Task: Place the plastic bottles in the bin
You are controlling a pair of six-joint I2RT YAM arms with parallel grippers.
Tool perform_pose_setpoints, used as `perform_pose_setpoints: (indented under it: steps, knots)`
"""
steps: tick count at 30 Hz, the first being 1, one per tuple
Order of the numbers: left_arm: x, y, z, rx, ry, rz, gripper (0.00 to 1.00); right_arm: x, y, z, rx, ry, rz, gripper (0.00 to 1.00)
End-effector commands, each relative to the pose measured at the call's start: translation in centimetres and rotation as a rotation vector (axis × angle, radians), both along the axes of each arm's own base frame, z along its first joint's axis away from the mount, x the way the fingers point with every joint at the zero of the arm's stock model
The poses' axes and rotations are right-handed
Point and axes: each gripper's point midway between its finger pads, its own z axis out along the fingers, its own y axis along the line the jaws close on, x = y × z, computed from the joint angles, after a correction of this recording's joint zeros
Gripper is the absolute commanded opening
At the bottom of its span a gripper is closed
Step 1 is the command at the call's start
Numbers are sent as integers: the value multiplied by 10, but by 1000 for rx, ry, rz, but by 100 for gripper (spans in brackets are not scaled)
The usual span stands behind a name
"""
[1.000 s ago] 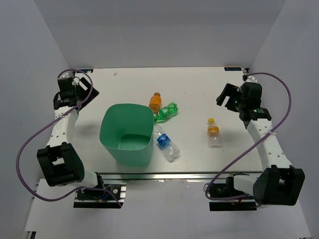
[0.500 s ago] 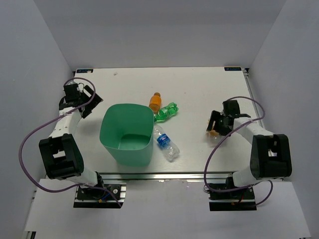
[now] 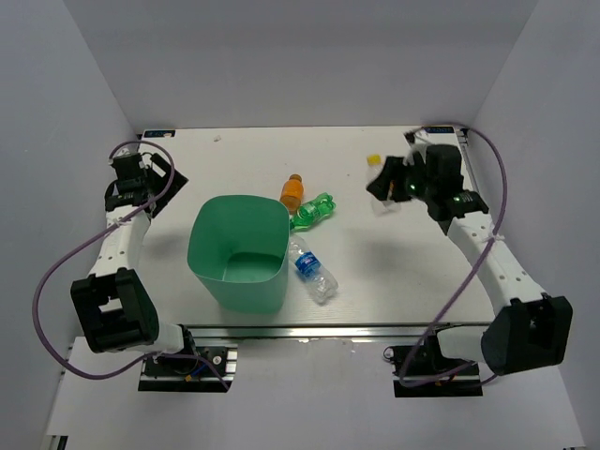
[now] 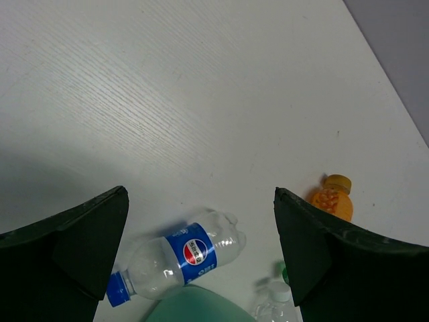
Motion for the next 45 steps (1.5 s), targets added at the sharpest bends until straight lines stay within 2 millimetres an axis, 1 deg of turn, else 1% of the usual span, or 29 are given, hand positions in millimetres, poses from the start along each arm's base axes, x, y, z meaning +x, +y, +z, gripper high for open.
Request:
perform_pose_setpoints:
  steps: [1,2,3,4,5,6,7,8,10,11,13,14,15,21,22,23,24,25,26,27,28,29,30,32,33,36,37,41,45]
  knots:
    - [-2,-4,34,-1,-97,-11,98,-19,89,122,69,-368,377,10]
    - [-3,-4,33,2,-93,-6,98,-27,107,136,72,-406,435,11]
    - [-6,-4,33,3,-91,-3,98,-51,144,164,117,-465,561,11]
    - [-8,-4,34,3,-94,0,98,-59,165,167,139,-472,638,11]
    - [-11,-5,28,-6,-84,5,98,-84,194,174,170,-485,754,11]
    - [-10,-6,29,-6,-100,-1,98,-98,211,178,190,-491,830,11]
    - [-11,-7,31,-7,-112,-8,98,-102,232,185,191,-500,882,12]
    - [-12,-9,31,-10,-115,-16,98,-125,256,183,183,-509,976,15]
    - [-14,-9,32,-4,-117,-21,98,-136,284,180,148,-492,1052,18]
    - [-14,-9,33,3,-121,-23,98,-151,297,178,137,-493,1113,31]
    - [-17,-8,35,15,-129,-20,98,-157,311,175,119,-453,1151,57]
    - [-17,-8,37,21,-136,-25,98,-160,314,174,108,-452,1169,89]
    - [-17,-9,39,21,-141,-32,98,-162,312,168,84,-411,1177,89]
    - [-16,-11,39,31,-153,-59,98,-161,305,187,50,-455,1172,89]
    - [-16,-11,40,30,-153,-61,98,-163,297,198,53,-491,1160,89]
    - [-15,-12,38,27,-149,-63,98,-162,292,185,33,-473,1151,89]
    - [-15,-12,37,27,-144,-62,98,-164,278,194,26,-504,1108,89]
    - [-15,-10,34,31,-134,-55,98,-162,272,190,17,-503,1078,89]
    - [-15,-9,31,31,-128,-53,98,-151,263,168,-11,-480,1020,89]
    - [-14,-9,29,30,-123,-51,98,-148,256,163,-7,-472,988,89]
    - [-13,-9,26,26,-119,-49,98,-152,241,174,21,-489,943,89]
    - [-11,-10,22,17,-110,-55,98,-142,231,151,1,-459,885,89]
    - [-10,-11,20,14,-103,-60,98,-145,216,157,14,-482,843,89]
    - [-10,-11,12,7,-82,-60,98,-134,196,141,-6,-462,740,89]
    - [-10,-10,8,3,-72,-56,98,-137,185,122,-1,-436,703,89]
    - [-11,-11,-3,-10,-54,-47,98,-130,166,91,-13,-375,614,89]
    - [-10,-12,-8,-15,-48,-52,98,-132,164,68,-33,-324,616,89]
    - [-10,-16,-14,-25,-44,-59,98,-136,170,18,-61,-194,657,89]
    - [-12,-21,-21,-15,-24,-60,98,-124,184,-39,-99,-79,656,89]
